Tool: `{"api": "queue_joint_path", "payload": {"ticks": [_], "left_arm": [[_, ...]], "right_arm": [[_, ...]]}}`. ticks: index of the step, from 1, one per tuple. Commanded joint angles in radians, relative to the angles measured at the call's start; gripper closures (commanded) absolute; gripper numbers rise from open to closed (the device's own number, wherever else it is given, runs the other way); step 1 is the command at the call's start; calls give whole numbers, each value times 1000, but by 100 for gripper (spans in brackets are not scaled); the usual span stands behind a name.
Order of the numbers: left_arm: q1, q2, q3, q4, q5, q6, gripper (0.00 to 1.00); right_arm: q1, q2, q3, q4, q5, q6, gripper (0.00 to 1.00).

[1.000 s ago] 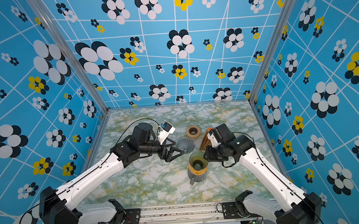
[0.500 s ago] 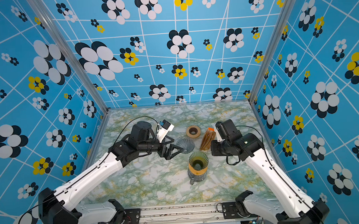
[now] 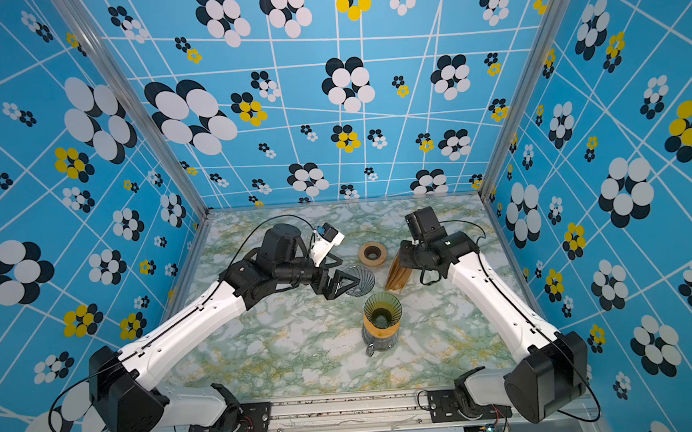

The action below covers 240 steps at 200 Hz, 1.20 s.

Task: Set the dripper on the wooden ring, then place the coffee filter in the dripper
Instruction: 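Move the right gripper to the orange filter box and grasp a paper filter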

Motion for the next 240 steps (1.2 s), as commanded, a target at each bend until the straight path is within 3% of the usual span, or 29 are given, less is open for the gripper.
{"api": "queue_joint_path", "payload": {"ticks": [1, 107, 240], "left_arm": [[-35, -12, -11, -9, -24, 32, 1], [-96, -27, -32, -19, -73, 65, 1], [-102, -22, -22, -44, -82, 86, 1]], "right_arm": [[-24, 18, -1, 72, 7, 49, 83], [-45, 133, -80, 216, -25, 159, 83], [-47, 212, -113, 268, -21, 182, 82]]}}
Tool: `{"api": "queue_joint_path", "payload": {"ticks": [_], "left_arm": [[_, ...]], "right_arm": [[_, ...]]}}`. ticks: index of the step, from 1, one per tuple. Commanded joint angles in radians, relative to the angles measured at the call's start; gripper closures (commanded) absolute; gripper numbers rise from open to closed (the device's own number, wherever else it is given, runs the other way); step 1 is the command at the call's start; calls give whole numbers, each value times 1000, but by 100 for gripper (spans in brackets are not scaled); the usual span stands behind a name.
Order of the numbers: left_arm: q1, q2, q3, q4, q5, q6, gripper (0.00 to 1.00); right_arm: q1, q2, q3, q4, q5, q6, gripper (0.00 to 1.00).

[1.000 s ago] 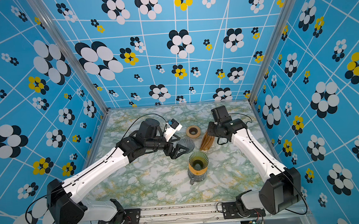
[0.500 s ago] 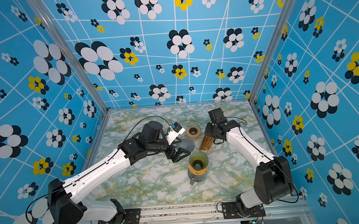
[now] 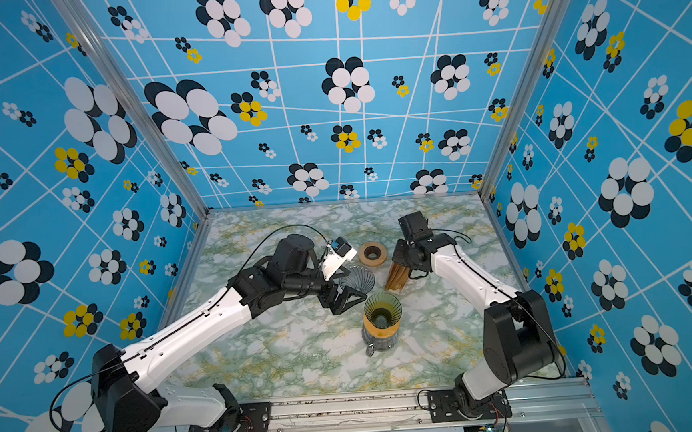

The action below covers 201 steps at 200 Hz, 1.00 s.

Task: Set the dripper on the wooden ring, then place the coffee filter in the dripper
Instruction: 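Move the right gripper to the orange filter box and grasp a paper filter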

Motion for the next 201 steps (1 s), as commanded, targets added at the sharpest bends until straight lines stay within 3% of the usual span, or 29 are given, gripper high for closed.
{"api": "queue_joint_path", "payload": {"ticks": [1, 127, 201], "left_arm": [[-6, -21, -5, -18, -8, 22, 1], [-5, -20, -4, -27, -16, 36, 1], [-3, -19, -3, -31, -16, 43, 1]], "right_arm": [[-6, 21, -12, 15, 3, 16, 82], [-8, 75, -22, 47, 14, 20, 83], [-7, 34, -1, 20, 36, -14, 96]]}}
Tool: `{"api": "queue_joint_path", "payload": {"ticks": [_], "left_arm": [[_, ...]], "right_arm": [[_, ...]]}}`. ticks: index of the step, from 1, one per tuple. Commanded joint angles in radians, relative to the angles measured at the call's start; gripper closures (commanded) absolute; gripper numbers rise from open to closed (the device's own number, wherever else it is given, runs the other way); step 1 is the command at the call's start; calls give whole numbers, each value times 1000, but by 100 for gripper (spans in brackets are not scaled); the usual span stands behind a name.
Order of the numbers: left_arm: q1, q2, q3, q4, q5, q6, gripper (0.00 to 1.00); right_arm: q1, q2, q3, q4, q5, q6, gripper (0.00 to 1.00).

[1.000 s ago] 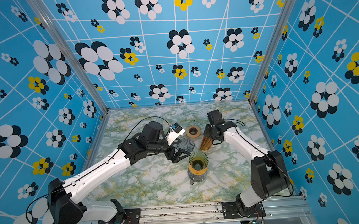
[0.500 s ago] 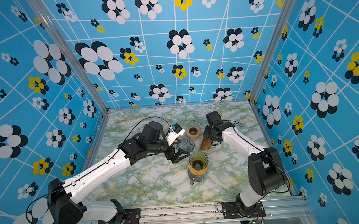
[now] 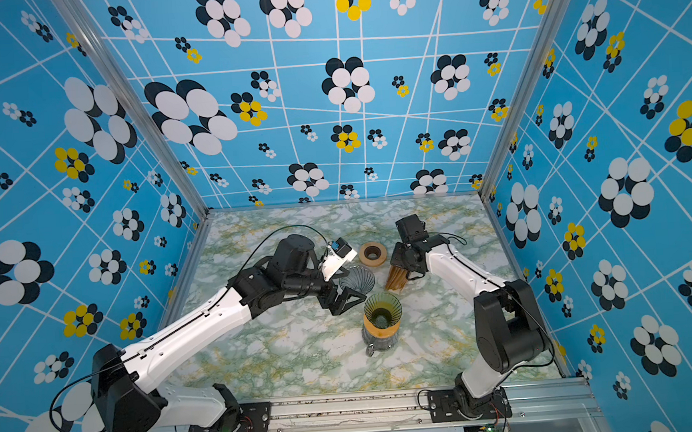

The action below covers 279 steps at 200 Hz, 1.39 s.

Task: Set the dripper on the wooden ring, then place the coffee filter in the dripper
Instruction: 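Move the right gripper to the orange filter box and grasp a paper filter, then pull the paper filter out and carry it toward the green dripper with the right gripper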

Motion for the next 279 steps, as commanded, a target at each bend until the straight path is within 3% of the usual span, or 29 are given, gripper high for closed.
{"api": "queue_joint_path", "payload": {"ticks": [1, 125, 180, 234, 279], "left_arm": [[-4, -19, -3, -20, -9, 21, 1], [21, -44, -7, 0, 39, -4, 1], [44, -66, -2, 7, 62, -30, 1], [75, -72, 42, -62, 148, 7, 1], [77, -90, 43, -68, 151, 12, 1]], "right_arm": [[-7, -35, 16, -28, 32, -17, 96], [-7, -262, 67, -264, 60, -204, 98], [-6, -407, 152, -458, 35, -401, 100], [-2, -489, 281, -686, -129, -504, 100], [54, -477, 424, -859, -198, -543, 100]]}}
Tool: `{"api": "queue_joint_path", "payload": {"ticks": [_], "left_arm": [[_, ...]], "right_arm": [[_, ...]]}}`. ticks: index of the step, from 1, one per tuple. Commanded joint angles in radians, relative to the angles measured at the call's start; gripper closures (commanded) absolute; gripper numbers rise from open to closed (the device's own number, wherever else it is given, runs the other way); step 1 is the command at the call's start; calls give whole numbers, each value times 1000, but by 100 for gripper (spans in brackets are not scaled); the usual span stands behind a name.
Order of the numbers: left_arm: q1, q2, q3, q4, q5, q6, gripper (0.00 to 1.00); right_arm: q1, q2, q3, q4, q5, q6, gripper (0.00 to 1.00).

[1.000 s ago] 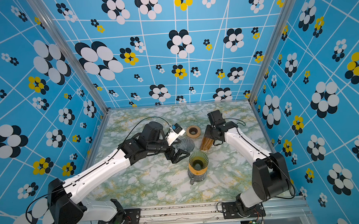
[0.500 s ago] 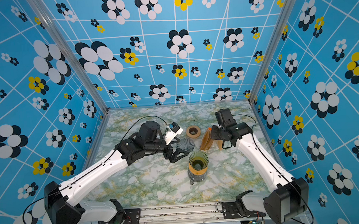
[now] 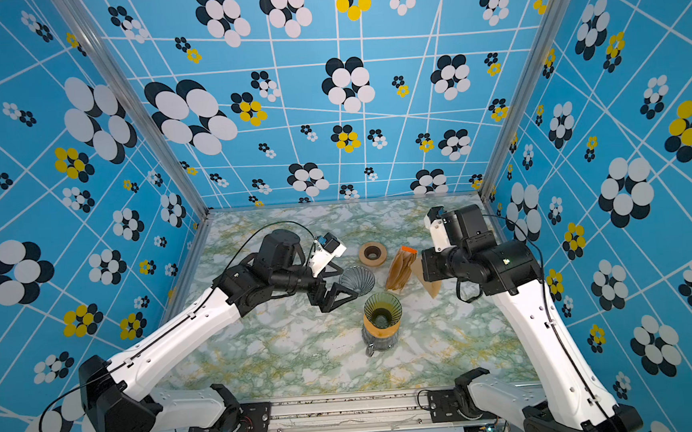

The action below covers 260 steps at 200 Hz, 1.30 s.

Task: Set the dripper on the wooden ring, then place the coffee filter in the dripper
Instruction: 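Pull the paper filter out and carry it toward the green dripper with the right gripper, then lower the paper filter into the green dripper with the right gripper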

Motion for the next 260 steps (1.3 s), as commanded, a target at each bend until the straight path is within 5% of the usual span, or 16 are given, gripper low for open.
{"api": "queue_joint_path", "payload": {"ticks": [1, 117, 198, 260], "left_arm": [[6, -35, 34, -23, 28, 18, 1], [11, -82, 40, -121, -62, 122, 1], [15, -157, -1, -81, -148, 129, 1], [17, -152, 2, -80, -125, 120, 1]], "right_arm": [[42, 11, 69, -154, -68, -47, 100], [292, 160, 136, -211, -16, 6, 100], [360, 269, 136, -193, 2, 30, 99], [383, 315, 138, -149, -2, 47, 83]]}}
